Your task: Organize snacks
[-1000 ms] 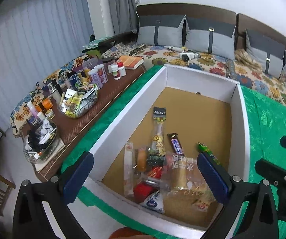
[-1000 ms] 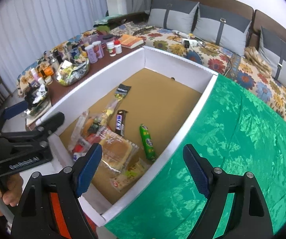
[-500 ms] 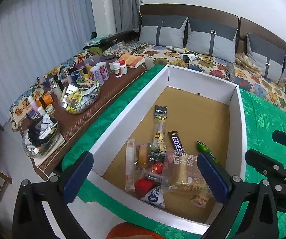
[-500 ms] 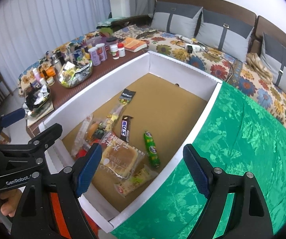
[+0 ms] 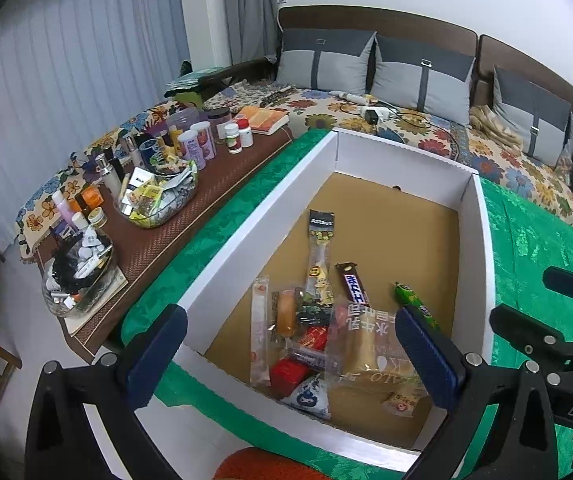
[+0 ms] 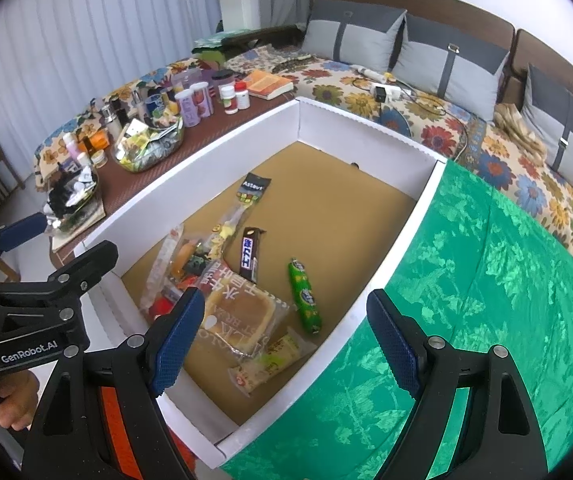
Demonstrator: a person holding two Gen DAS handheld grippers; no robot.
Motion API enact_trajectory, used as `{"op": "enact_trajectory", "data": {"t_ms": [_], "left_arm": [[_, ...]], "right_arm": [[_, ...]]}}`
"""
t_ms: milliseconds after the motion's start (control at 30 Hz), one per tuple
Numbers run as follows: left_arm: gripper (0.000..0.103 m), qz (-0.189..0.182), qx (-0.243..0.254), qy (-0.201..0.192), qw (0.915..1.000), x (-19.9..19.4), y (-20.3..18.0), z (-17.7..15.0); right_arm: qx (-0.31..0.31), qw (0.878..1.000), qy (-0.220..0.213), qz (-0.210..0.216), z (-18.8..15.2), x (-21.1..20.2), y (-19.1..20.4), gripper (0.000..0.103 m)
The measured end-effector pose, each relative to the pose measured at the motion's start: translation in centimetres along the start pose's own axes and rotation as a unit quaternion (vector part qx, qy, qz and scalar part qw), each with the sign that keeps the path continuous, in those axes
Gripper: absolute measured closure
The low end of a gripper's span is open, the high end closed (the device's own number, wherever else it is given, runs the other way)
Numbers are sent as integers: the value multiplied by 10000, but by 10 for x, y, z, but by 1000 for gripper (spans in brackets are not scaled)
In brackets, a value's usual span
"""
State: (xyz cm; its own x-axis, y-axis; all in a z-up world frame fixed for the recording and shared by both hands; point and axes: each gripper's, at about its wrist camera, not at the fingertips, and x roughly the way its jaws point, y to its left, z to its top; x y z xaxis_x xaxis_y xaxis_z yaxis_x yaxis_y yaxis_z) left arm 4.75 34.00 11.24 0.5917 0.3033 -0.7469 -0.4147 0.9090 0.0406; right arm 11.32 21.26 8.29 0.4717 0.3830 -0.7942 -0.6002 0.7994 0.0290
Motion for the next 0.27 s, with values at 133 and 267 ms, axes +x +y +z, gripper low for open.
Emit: {"op": "enact_trajectory", "data": {"t_ms": [133,267], "left_arm": [[0,-151,-49,39,9999,0,-2,0],[0,-237,-103,-11,9997,-4,-4,-1]], "right_arm": [[0,10000,15,5,-2,1,-3,17],[6,10000,9,13,-2,1,-3,17]]}}
